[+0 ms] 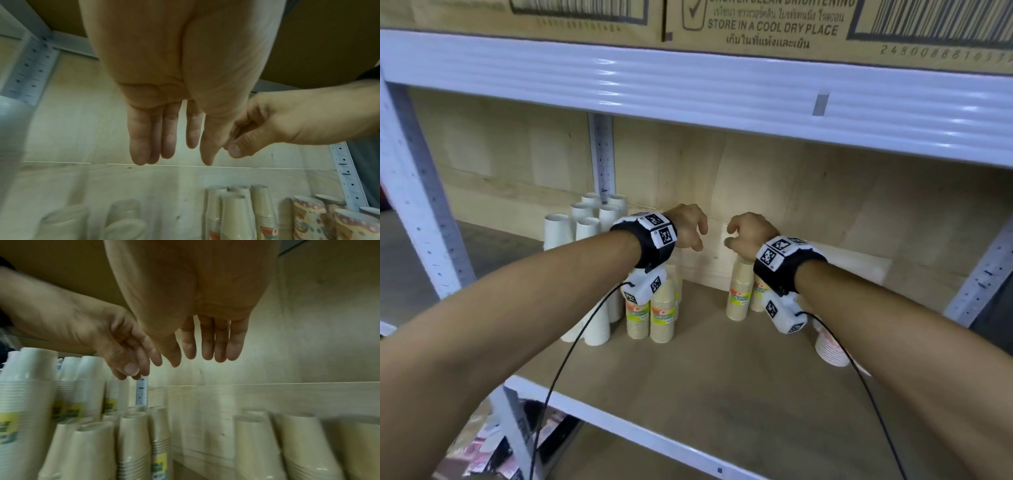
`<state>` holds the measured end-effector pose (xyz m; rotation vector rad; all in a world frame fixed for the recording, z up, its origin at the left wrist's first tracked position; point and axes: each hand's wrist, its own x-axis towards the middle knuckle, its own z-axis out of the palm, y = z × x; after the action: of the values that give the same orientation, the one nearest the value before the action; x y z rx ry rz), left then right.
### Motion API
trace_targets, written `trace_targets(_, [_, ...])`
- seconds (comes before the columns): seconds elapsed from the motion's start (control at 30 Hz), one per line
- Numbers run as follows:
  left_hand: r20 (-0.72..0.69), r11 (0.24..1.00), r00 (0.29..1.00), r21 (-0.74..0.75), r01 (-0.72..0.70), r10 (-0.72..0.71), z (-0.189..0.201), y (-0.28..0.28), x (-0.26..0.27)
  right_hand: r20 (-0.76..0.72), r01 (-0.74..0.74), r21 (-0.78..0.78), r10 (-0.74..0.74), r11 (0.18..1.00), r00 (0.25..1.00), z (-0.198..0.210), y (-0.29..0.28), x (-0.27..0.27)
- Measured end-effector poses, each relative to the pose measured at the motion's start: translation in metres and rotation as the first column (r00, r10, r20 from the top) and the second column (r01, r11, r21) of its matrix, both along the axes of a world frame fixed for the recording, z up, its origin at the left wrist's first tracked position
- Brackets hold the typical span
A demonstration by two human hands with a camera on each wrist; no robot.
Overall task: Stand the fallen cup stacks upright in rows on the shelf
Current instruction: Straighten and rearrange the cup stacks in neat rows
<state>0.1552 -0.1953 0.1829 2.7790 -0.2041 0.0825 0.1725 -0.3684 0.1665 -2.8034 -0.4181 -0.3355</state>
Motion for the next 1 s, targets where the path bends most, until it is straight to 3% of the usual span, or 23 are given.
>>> trace_targets(0.33, [-0.053,0.988,0.993,0.113,-0.101,0.107,-0.004,0.054,-0.040,-0.149,-0.174,-0.042,0.166,0.984,0.975,-0.007,0.085,-0.028])
trace_targets(0.57, [-0.134,0.960,0.985,0.270,-0.069,0.108,-0.024,0.058,-0.051,-0.242,-0.188,-0.066,0.167,0.980,0.956,-0.027,0.109,-0.038])
trace_targets(0.83, [-0.133,0.967,0.986,0.248,-0.061,0.097,-0.042,0.058,-0.054,-0.269,-0.186,-0.078,0.159,0.980,0.950,-0.041,0.118,-0.041])
trace_targets(1.0, [-0.012,0.981,0.994,0.161,-0.106,0.110,-0.050,0.063,-0.057,-0.266,-0.192,-0.071,0.167,0.979,0.949,-0.042,0.117,-0.041])
